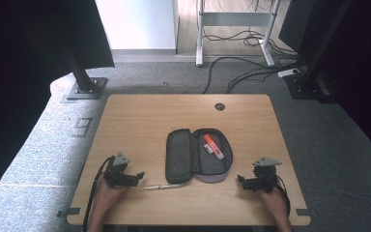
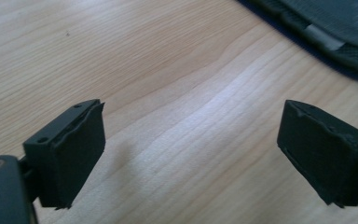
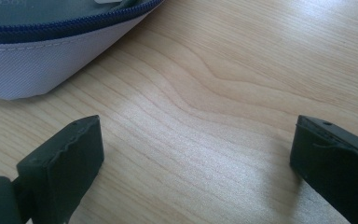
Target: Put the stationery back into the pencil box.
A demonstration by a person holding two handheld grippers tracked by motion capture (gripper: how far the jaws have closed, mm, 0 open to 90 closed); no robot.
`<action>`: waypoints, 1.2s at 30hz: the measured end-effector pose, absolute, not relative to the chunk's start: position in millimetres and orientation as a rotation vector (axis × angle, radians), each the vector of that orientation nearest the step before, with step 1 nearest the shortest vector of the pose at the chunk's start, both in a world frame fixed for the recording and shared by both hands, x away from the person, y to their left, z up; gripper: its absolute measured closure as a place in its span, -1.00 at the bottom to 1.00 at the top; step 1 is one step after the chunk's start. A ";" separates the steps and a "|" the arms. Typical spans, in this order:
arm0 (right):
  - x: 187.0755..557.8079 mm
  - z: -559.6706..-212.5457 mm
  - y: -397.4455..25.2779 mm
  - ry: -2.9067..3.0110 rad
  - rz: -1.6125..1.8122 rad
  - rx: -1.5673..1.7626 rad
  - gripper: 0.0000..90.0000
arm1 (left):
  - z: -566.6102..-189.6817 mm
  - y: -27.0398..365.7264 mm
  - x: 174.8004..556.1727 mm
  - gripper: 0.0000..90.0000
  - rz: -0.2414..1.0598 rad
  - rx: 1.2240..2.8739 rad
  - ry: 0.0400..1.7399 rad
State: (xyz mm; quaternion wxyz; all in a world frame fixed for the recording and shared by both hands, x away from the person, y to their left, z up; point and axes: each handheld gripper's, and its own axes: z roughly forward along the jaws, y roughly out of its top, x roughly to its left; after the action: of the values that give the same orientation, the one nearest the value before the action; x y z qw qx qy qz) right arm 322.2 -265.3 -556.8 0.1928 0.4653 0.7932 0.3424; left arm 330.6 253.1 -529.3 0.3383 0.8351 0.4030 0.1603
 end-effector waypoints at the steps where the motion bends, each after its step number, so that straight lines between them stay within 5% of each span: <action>1: 322.2 -556.8 -265.3 2.226 0.961 1.306 -0.95 | -527.9 252.6 329.8 -0.78 0.405 2.172 1.043; 16: 322.2 -556.9 -265.3 2.225 0.961 1.306 -0.95 | -514.9 226.9 318.0 -0.61 0.322 2.224 0.886; 36: 322.2 -556.9 -265.4 2.225 0.961 1.305 -0.95 | -527.2 192.7 311.0 -0.02 0.160 2.261 0.670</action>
State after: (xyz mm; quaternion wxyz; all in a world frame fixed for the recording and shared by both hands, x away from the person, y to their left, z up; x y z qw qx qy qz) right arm 322.2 -265.4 -556.9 0.1930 0.4651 0.7931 0.3426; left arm 311.0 192.7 -527.2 0.3794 0.8851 0.2621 0.0628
